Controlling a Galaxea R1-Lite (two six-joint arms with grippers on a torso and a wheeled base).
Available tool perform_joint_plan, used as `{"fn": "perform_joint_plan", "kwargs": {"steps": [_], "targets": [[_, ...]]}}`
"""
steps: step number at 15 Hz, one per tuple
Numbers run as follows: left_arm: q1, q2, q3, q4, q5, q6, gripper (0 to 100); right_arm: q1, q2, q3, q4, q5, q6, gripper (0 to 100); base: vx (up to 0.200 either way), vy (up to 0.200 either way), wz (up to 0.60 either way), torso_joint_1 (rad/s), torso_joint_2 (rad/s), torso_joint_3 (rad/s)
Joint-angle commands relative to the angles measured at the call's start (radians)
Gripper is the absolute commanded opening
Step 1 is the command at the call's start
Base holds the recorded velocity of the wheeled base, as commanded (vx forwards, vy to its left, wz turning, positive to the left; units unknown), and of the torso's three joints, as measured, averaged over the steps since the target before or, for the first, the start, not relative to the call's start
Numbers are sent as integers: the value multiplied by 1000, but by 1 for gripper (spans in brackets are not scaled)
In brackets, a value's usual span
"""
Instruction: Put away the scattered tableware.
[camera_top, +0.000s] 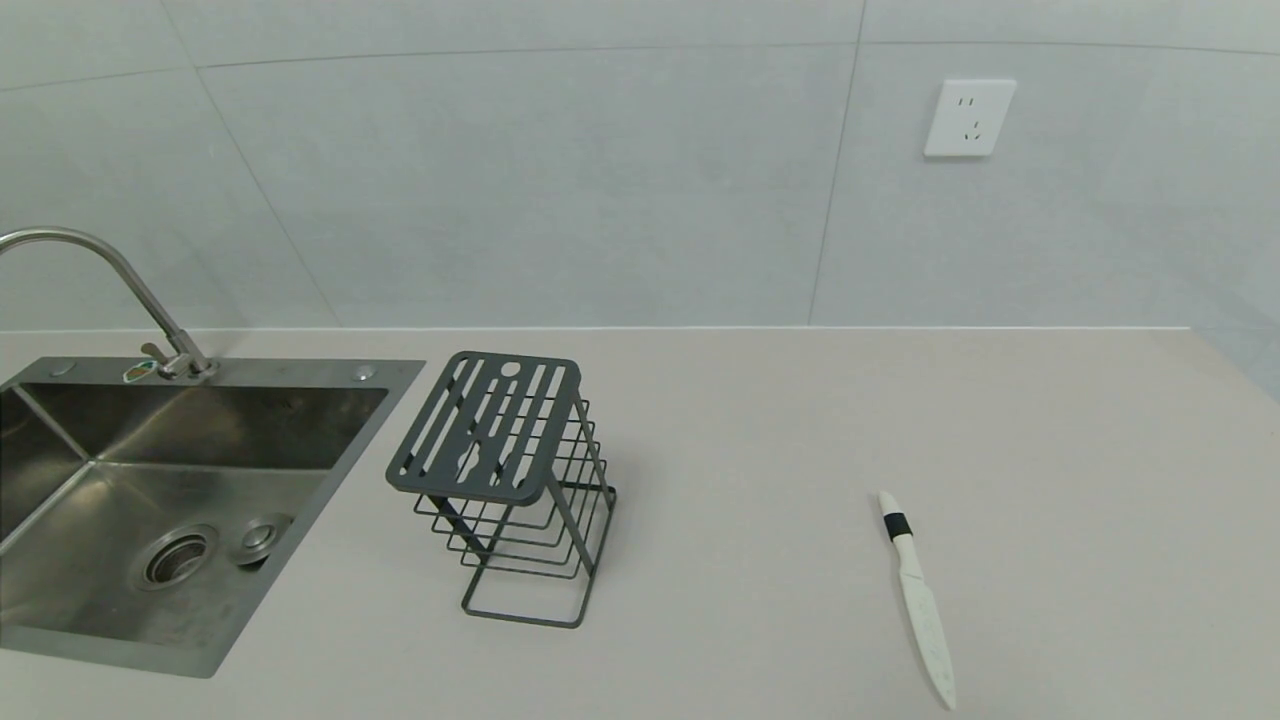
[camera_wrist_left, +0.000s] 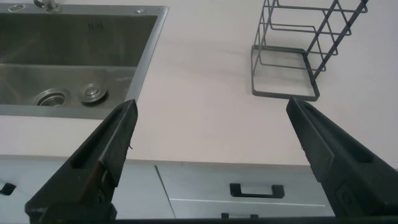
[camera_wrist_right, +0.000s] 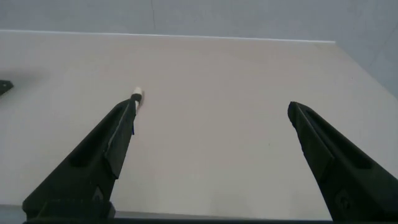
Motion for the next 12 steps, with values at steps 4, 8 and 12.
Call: {"fn": "perform_joint_plan", "kwargs": {"steps": [4,8,12], "targets": [[1,1,0,0,0,-1,100,11,133,-89,4,214,55,100,0,0,0,0,0,0],[1,1,0,0,0,-1,100,75,293,-184,4,214,35,100,0,0,0,0,0,0],[1,1,0,0,0,-2,100,111,434,-271,-1,215,26,100,0,0,0,0,0,0]]}}
